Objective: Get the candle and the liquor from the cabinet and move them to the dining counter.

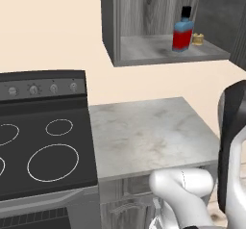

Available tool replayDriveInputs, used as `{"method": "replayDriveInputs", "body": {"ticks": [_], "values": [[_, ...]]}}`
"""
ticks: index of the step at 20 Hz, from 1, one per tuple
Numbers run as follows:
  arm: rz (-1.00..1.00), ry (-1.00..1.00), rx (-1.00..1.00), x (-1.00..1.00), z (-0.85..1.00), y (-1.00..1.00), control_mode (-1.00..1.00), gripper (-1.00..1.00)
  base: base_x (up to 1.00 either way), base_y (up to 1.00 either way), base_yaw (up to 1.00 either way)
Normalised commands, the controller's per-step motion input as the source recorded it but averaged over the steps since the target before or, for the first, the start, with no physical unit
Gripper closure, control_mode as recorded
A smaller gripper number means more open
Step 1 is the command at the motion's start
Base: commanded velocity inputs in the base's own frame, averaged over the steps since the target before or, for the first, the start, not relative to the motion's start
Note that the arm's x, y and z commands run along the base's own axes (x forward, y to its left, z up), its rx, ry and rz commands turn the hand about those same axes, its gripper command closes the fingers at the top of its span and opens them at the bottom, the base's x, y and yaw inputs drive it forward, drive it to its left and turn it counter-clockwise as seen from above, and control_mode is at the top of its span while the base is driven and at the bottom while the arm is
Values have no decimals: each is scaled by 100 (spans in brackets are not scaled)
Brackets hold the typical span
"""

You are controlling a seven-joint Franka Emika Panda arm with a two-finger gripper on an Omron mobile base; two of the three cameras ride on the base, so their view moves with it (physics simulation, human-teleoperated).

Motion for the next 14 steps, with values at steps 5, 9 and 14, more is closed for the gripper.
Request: {"method": "replayDriveInputs", "body": {"ticks": [5,9,14], "values": [[50,19,-38,-8,21,41,-100,-100,0,0,0],[44,0,-36,0,13,30,-100,-100,0,0,0],[29,0,-28,16,12,16,-100,-100,0,0,0]]}}
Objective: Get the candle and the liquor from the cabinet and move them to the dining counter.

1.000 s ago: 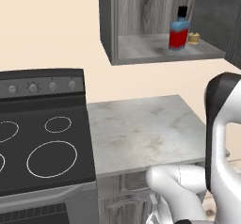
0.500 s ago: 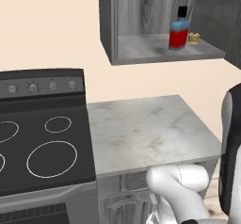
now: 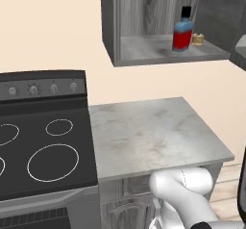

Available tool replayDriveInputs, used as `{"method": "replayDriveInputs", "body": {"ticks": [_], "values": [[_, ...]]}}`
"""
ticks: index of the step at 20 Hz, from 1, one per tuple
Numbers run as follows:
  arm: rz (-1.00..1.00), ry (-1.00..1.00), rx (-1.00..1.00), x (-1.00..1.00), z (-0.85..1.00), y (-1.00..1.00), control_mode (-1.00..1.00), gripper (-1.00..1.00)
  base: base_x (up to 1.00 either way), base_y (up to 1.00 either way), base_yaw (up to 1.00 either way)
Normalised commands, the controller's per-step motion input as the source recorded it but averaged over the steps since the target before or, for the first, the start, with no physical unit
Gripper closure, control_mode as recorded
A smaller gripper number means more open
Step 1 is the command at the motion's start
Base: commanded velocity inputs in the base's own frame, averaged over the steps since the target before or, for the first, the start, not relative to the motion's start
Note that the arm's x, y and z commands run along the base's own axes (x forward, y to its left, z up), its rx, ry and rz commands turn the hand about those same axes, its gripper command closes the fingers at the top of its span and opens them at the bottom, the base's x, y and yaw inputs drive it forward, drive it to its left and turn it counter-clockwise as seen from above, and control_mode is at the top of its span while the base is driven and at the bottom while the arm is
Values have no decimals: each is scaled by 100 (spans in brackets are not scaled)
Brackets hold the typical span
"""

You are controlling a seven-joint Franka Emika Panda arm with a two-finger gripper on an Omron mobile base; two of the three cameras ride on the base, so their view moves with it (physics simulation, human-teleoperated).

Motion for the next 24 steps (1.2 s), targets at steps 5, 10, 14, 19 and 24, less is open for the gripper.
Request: {"method": "replayDriveInputs", "body": {"ticks": [5,10,14,19,24], "values": [[20,0,-24,29,0,4,-100,-100,0,0,0],[7,0,-18,42,2,5,-100,-100,0,0,0],[0,0,-24,34,0,-1,-100,-100,0,0,0],[0,-1,-15,47,6,-3,-100,-100,0,0,0],[0,0,-4,34,20,-8,-100,-100,0,0,0]]}}
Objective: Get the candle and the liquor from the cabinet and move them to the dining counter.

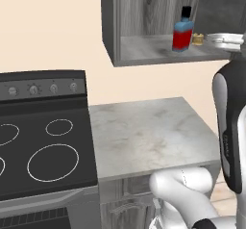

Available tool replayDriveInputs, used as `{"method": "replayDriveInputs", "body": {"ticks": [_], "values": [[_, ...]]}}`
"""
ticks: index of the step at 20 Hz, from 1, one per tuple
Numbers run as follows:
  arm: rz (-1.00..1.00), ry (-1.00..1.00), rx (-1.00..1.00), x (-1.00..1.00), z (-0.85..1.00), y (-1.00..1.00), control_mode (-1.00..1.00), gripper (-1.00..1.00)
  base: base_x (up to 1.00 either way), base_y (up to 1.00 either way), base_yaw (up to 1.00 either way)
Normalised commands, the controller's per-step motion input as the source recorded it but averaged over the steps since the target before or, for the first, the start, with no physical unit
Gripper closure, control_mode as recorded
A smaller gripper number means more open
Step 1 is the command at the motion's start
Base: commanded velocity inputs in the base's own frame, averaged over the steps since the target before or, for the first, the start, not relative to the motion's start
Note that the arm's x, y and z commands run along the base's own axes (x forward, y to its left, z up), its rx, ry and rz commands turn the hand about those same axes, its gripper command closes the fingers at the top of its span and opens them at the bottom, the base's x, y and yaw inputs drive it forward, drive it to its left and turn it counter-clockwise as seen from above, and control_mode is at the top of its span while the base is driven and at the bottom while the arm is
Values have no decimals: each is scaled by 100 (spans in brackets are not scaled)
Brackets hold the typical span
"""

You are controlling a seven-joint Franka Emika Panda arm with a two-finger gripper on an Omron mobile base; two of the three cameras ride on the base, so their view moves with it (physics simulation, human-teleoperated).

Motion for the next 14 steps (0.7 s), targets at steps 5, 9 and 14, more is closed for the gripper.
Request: {"method": "replayDriveInputs", "body": {"ticks": [5,9,14], "values": [[1,0,-1,33,20,-6,-100,-100,0,0,0],[1,9,0,26,22,2,-100,-100,0,0,0],[2,22,0,43,3,-9,-100,-100,0,0,0]]}}
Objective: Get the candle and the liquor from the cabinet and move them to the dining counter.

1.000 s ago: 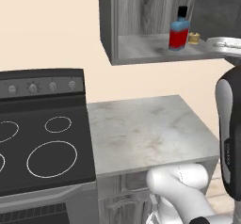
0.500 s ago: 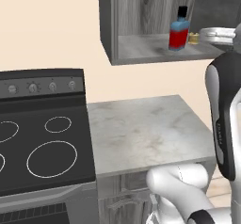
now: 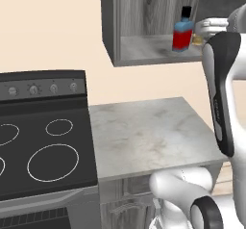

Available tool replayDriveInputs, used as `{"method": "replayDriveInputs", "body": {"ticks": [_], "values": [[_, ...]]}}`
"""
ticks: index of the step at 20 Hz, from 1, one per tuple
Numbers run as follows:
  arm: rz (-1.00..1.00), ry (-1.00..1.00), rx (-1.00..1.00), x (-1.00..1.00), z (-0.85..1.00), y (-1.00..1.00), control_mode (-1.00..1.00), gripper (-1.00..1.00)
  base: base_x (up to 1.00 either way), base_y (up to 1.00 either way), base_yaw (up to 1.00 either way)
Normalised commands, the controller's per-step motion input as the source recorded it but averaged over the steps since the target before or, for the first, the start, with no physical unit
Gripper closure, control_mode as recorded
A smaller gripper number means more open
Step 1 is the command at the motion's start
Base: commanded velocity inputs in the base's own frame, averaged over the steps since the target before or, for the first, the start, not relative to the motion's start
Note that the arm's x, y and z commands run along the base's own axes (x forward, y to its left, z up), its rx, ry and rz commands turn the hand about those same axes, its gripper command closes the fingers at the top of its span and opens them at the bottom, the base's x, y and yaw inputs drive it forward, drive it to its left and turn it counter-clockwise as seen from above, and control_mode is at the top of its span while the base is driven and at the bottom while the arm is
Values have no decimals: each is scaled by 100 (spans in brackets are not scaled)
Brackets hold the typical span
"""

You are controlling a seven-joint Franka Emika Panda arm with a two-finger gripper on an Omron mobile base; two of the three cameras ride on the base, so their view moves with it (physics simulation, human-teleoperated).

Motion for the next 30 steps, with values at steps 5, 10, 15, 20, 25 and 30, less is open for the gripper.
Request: {"method": "replayDriveInputs", "body": {"ticks": [5,10,15,20,25,30], "values": [[10,0,0,39,-12,-13,-100,-100,0,0,0],[8,0,-1,36,-5,-7,-100,-100,0,0,0],[7,-7,0,31,-9,-1,-100,-100,0,0,0],[1,-15,0,34,-9,0,-100,-100,0,0,0],[0,-1,0,35,-4,-14,-100,-100,0,0,0],[0,4,0,41,3,-12,-100,-100,0,0,0]]}}
